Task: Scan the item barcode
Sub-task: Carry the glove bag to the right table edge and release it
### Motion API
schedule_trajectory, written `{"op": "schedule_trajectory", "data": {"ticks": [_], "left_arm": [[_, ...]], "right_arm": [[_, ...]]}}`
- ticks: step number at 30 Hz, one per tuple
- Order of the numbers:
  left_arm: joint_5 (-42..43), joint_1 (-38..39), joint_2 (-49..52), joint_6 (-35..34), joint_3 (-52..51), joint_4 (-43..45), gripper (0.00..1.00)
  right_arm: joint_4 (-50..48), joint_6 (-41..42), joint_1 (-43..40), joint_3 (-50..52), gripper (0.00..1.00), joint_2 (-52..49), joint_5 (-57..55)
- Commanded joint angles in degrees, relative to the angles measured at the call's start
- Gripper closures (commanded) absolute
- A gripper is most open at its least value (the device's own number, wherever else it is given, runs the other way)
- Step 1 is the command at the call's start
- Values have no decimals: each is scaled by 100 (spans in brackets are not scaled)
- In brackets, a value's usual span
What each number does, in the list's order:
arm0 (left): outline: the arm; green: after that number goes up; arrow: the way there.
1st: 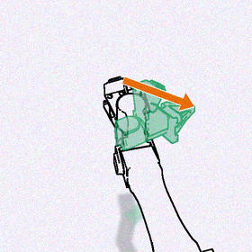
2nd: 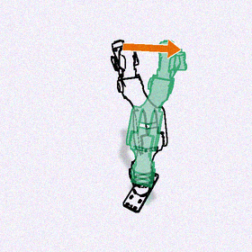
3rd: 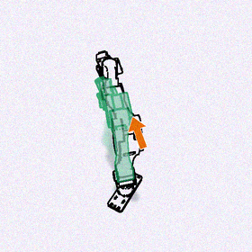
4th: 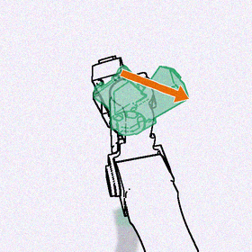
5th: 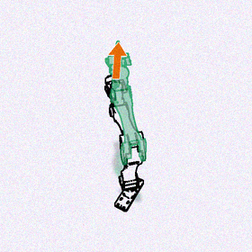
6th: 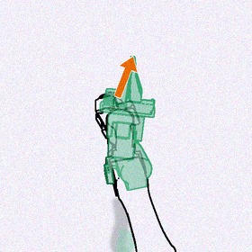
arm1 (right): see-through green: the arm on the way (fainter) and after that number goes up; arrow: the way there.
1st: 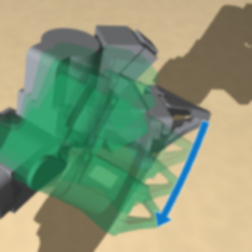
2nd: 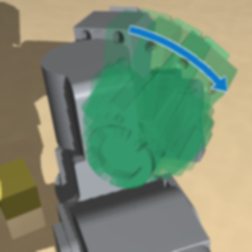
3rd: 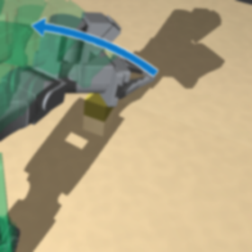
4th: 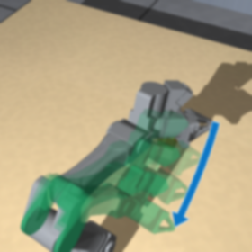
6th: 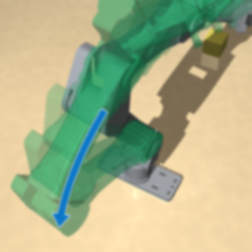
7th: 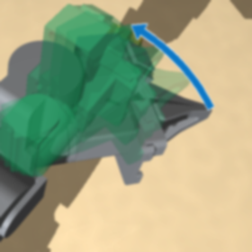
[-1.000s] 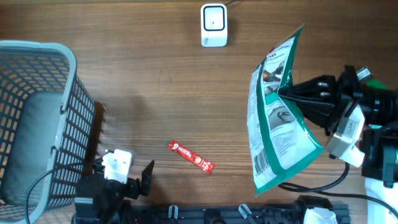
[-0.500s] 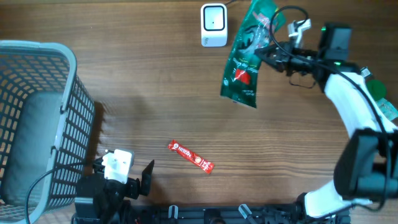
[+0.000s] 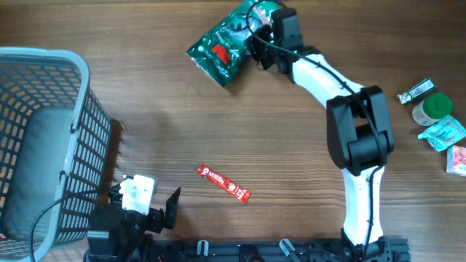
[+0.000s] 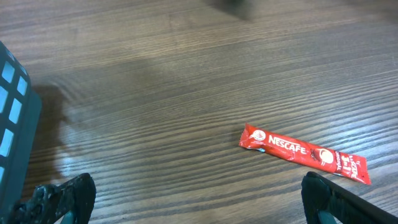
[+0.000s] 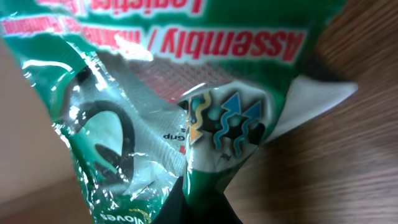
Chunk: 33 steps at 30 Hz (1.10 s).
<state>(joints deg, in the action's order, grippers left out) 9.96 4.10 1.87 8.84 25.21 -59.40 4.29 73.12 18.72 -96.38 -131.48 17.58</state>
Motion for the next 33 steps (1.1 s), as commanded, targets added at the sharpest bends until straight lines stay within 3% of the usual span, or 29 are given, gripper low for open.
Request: {"op": "schedule_trajectory", "data": {"ticks": [1, 6, 10, 11, 16, 18, 20, 23, 24, 26, 28, 31, 33], "left_arm": [[50, -20, -31, -28, -7, 22, 0], [50, -20, -31, -31, -7, 24, 0], [50, -20, -31, -31, -7, 22, 0], [50, -20, -31, -31, -7, 22, 0], [50, -20, -31, -31, -7, 24, 0], [50, -20, -31, -31, -7, 22, 0], [50, -20, -31, -31, -7, 22, 0], [50, -20, -31, -31, -7, 22, 0], [50, -20, -31, -31, -7, 22, 0], [50, -20, -31, -31, -7, 22, 0], [50, -20, -31, -31, -7, 22, 0], [50, -20, -31, -31, -7, 22, 0], [50, -20, -31, -31, -7, 22, 0]], "right_arm": [[197, 81, 17, -232, 95, 17, 551], [2295, -269, -195, -232, 96, 863, 352], [5261, -758, -1174, -229, 96, 1781, -1379], [5530, -984, -1521, -227, 96, 1786, -1624], [5027, -1318, -3187, -7, 94, 1351, -2966], [4594, -1672, -3563, -2, 91, 1086, -2951], [4210, -2299, -3838, -2, 85, 931, -2835], [4072, -2520, -4089, -160, 76, 1045, -2675], [4089, -2697, -4186, -350, 67, 1154, -2326], [4365, -3126, -4328, -929, 39, 1427, -1368], [4843, -3401, -4325, -1443, 21, 1805, -367], [5949, -3713, -4024, -1530, 15, 2256, 1161], [6837, -4131, -3606, -1530, 14, 2308, 1609]]}}
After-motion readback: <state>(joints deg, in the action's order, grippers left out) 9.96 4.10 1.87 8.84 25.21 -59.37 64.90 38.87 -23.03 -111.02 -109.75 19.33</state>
